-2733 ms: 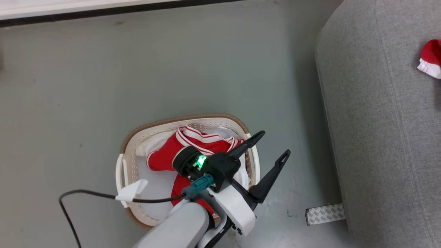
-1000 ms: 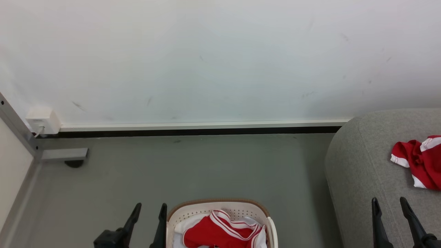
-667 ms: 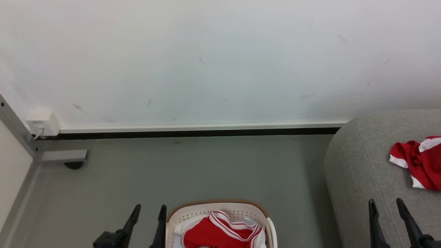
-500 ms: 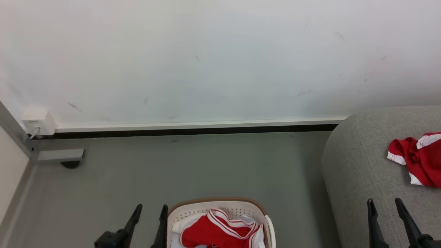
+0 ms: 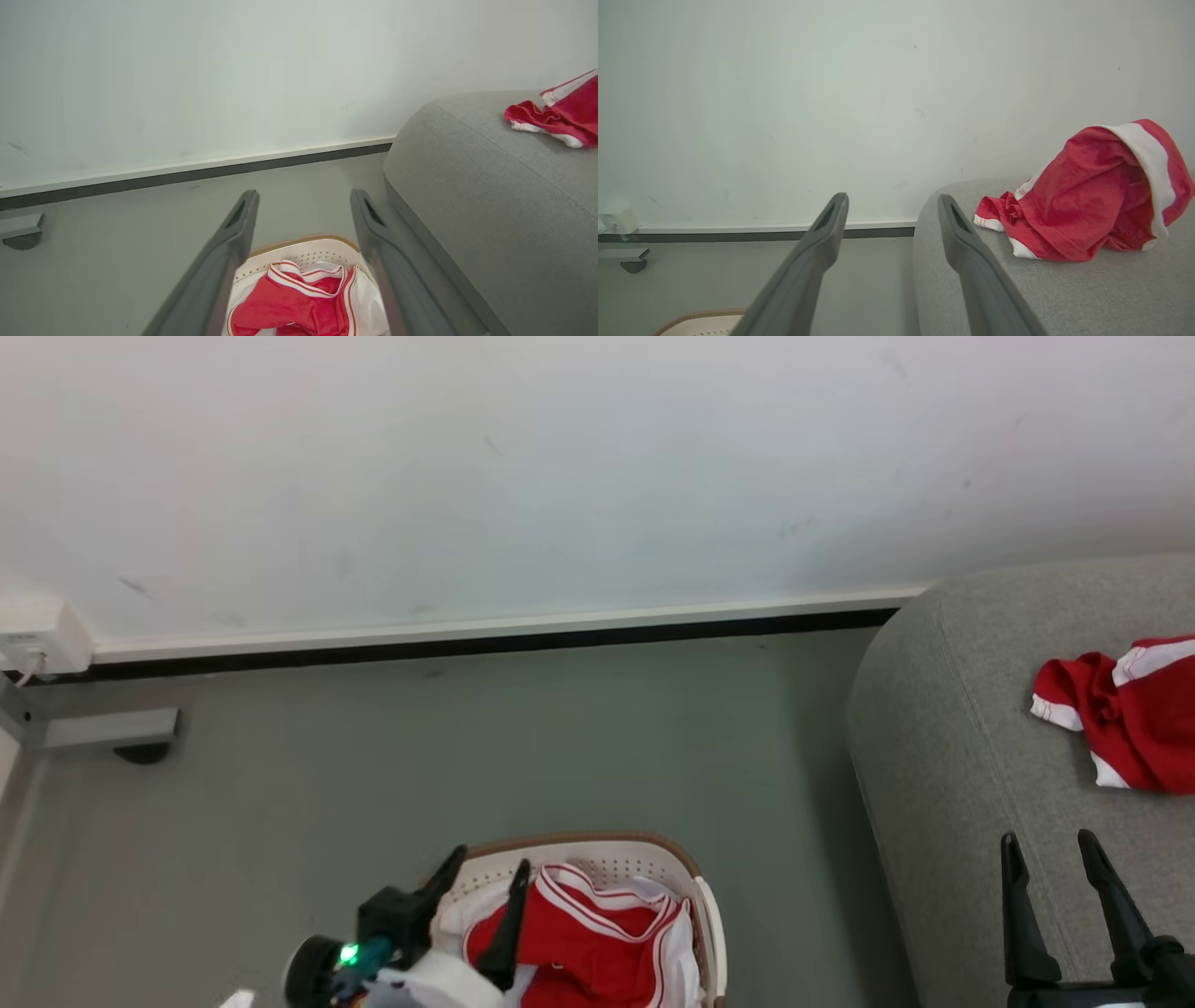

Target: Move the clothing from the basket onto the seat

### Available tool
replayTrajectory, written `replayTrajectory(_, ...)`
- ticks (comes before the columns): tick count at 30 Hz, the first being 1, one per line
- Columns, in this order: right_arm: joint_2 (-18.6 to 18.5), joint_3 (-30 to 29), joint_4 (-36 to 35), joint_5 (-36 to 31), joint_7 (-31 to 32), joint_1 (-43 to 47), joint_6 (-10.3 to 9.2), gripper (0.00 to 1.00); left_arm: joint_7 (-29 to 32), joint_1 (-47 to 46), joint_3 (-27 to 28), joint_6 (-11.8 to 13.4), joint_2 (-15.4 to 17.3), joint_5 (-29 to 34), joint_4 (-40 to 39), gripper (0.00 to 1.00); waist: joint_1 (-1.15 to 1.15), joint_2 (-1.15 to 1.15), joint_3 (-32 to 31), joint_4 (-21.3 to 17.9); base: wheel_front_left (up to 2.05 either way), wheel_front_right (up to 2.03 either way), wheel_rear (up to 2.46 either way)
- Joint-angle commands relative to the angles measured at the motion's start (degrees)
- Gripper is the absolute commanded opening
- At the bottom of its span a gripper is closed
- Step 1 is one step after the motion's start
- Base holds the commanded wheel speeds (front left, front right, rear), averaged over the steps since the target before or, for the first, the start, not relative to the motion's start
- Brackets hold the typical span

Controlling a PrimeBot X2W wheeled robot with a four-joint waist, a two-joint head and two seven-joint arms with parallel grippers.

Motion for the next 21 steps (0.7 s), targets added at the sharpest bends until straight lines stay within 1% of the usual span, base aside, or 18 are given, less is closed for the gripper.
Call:
replayTrajectory(1,-0.05,0.02,-0.33,-0.26,0.03,-0.95,-0.02,1.0,0.52,-2.05,-0.91,0.11,0.2,0.89,2.04,1.0,0.0,0.0,1.25,-0.58,0.0,0.0,0.0)
replayTrajectory(10,-0.06,1.88,-1.51,0.11,0.03,-5.25,-0.02,1.0,5.94,-12.52,-10.18,-0.11,0.17,0.01,15.12,1.0,0.0,0.0,6.98,-2.82,0.0,0.0,0.0)
replayTrajectory(16,-0.05,3.55,-2.53,0.86,0.03,-8.1,-0.02,1.0,9.41,-16.63,-15.23,-0.53,0.16,-2.64,21.87,1.0,0.0,0.0,10.06,-4.77,0.0,0.0,0.0)
replayTrajectory(21,-0.06,4.68,-3.83,1.29,0.03,-9.55,-0.02,1.0,11.36,-18.99,-18.54,0.4,0.18,-4.52,26.28,1.0,0.0,0.0,12.96,-6.55,0.0,0.0,0.0)
